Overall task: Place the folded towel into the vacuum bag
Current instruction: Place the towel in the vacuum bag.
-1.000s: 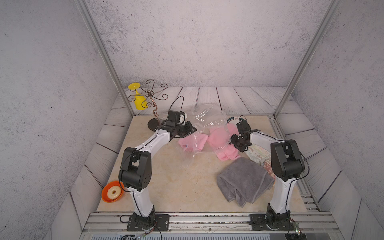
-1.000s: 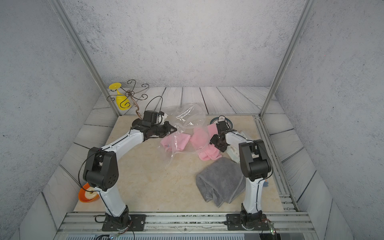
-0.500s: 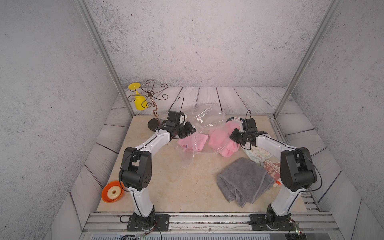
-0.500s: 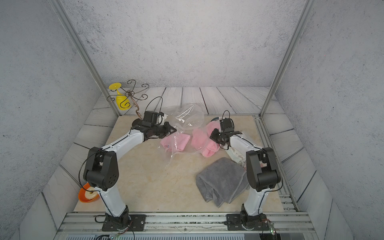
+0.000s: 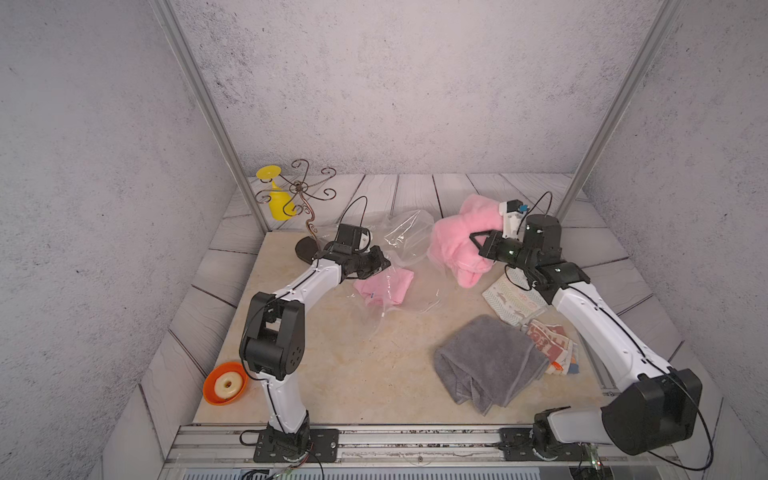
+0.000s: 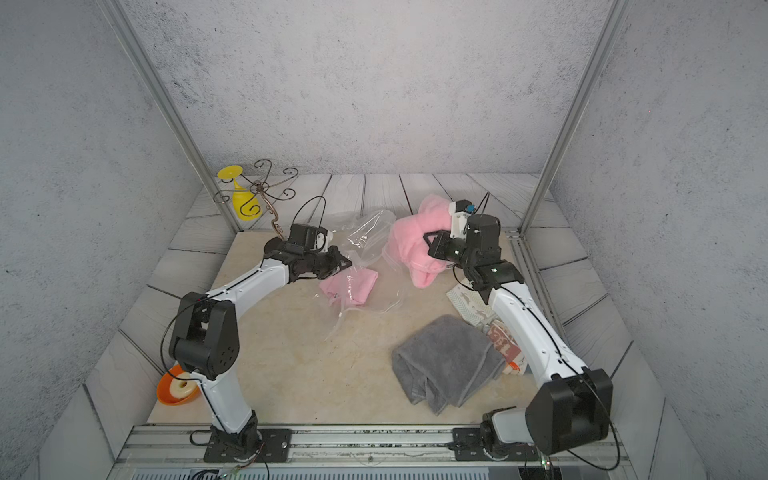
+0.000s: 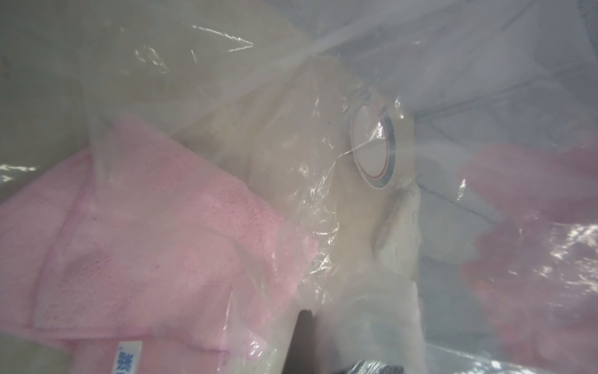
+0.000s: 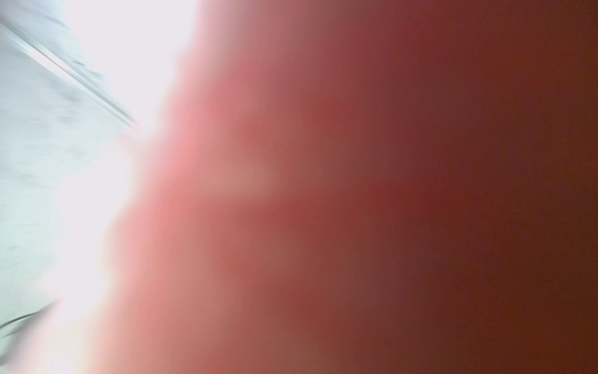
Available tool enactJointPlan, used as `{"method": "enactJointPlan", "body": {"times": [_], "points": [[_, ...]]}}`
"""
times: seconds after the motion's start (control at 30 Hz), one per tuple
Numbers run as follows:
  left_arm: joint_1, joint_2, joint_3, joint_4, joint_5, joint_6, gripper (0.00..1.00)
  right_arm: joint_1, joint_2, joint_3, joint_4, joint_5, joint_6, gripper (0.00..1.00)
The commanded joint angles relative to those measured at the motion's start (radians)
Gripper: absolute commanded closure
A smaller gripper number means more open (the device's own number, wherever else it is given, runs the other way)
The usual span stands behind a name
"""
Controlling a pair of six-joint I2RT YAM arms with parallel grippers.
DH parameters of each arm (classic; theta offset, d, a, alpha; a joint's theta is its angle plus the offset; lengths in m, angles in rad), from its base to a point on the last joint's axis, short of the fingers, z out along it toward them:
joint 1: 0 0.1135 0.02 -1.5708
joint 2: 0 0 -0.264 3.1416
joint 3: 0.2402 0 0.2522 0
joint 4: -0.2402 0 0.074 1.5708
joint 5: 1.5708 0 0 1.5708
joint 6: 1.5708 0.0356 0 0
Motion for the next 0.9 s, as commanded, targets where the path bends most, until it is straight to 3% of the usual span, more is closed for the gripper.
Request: {"method": "enactJointPlan", "body": {"times": [0.0,0.23,0.4,0.53,0.63,0.87], "points": [[-0.006,0.032,0.025,-0.012,0.004,-0.001,1.0,0.016,-0.065,0.062,0.134,-0.179,-0.027,1.0],[-0.013,0.049,0.051,-0.011,0.048,-0.013,1.0,0.137,0.021,0.064,0.224,-0.471,0.009,1.0],[-0.012,0.038,0.082,0.006,0.1,-0.034,1.0,0.189,0.169,-0.018,0.147,-0.538,0.004,1.0],[-0.013,0.028,0.108,0.011,0.133,-0.036,1.0,0.197,0.3,-0.006,-0.1,-0.451,-0.131,1.0],[-0.013,0.016,0.115,0.012,0.146,-0.024,1.0,0.199,0.391,0.057,-0.31,-0.3,-0.22,1.0],[-0.019,-0.024,0.109,0.026,0.216,0.026,1.0,0.183,0.505,0.111,-0.457,-0.011,-0.157,0.99]]}}
